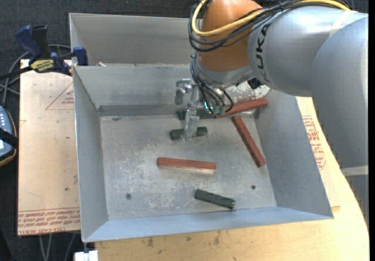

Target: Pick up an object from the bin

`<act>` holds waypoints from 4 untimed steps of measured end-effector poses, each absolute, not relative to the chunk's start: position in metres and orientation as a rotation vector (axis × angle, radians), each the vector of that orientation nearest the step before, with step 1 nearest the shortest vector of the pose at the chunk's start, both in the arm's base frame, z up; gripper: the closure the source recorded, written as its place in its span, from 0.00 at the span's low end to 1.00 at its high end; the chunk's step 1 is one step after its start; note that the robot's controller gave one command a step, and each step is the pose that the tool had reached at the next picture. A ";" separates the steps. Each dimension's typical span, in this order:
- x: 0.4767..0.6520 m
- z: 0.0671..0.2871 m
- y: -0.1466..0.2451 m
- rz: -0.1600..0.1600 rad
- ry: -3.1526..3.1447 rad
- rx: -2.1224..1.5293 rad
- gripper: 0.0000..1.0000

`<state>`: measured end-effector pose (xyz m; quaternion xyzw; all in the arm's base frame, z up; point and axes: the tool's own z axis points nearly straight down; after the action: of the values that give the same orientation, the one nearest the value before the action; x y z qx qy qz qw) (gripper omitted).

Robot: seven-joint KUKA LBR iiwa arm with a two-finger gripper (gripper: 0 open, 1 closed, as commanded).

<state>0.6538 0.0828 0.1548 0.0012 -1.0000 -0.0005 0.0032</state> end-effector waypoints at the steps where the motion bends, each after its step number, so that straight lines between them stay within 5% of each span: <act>1: 0.575 0.068 0.090 -0.004 -3.143 0.033 0.00; 2: 0.578 0.072 0.090 -0.006 -3.148 0.028 1.00; 3: 0.577 0.071 0.090 -0.004 -3.145 0.027 0.00; 4: 0.626 0.079 0.109 -0.005 -3.125 -0.374 0.00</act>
Offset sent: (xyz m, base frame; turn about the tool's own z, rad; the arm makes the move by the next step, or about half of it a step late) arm -0.0777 0.0060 -0.0848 -0.0164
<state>0.6256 0.1090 0.0786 -0.1188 -0.9929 -0.0016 -0.0027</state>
